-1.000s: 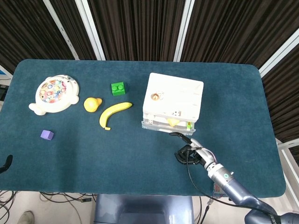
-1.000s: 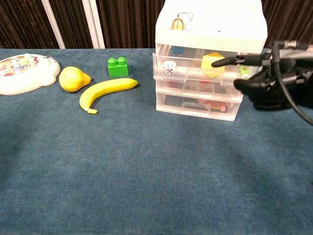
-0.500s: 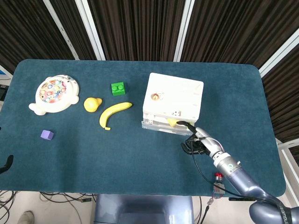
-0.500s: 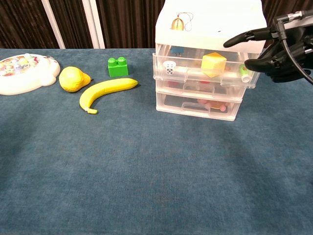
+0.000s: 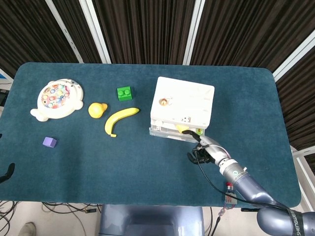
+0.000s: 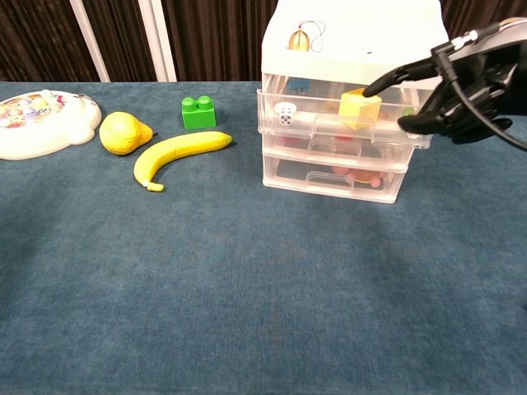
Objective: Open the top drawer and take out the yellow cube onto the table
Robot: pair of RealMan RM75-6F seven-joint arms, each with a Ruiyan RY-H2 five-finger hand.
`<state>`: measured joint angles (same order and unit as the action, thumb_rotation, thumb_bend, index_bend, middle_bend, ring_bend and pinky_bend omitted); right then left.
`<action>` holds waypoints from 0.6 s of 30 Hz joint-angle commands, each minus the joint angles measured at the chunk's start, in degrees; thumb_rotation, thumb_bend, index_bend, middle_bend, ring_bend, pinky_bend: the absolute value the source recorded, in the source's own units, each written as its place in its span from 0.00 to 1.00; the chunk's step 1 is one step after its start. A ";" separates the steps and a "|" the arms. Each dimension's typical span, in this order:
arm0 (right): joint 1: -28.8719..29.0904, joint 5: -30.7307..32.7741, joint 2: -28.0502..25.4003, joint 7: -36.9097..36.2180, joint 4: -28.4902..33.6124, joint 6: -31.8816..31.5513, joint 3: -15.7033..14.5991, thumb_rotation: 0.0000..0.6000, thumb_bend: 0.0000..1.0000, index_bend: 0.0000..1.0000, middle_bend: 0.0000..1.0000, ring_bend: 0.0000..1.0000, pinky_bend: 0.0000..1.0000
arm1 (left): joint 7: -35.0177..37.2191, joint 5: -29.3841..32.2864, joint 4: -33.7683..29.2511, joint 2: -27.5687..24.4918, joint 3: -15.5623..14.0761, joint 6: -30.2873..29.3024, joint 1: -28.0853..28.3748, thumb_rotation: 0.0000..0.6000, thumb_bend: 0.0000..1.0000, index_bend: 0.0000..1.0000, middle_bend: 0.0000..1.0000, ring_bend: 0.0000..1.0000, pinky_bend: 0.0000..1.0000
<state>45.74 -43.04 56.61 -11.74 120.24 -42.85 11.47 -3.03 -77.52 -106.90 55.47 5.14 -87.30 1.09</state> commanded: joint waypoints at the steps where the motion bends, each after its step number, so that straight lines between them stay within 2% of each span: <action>1: 1.07 1.59 0.58 1.09 -0.02 0.53 -0.26 1.00 0.54 0.13 0.94 1.00 1.00 | 0.14 -0.01 0.02 -0.05 0.02 0.00 0.00 1.00 0.34 0.07 0.00 0.00 0.00; 9: 2.22 3.48 0.91 1.88 0.20 0.91 0.19 1.00 0.54 0.14 0.94 1.00 1.00 | 0.73 0.27 0.26 -0.15 0.11 0.25 0.06 1.00 0.34 0.07 0.00 0.00 0.00; 18: 2.52 3.50 0.35 2.08 0.65 1.68 0.49 1.00 0.54 0.22 0.94 1.00 1.00 | 1.16 0.35 0.46 -0.30 0.17 0.28 0.06 1.00 0.34 0.07 0.00 0.00 0.00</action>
<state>48.26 -39.50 57.02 -9.66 120.84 -41.22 11.94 -1.88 -77.17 -106.44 55.17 5.31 -87.02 1.15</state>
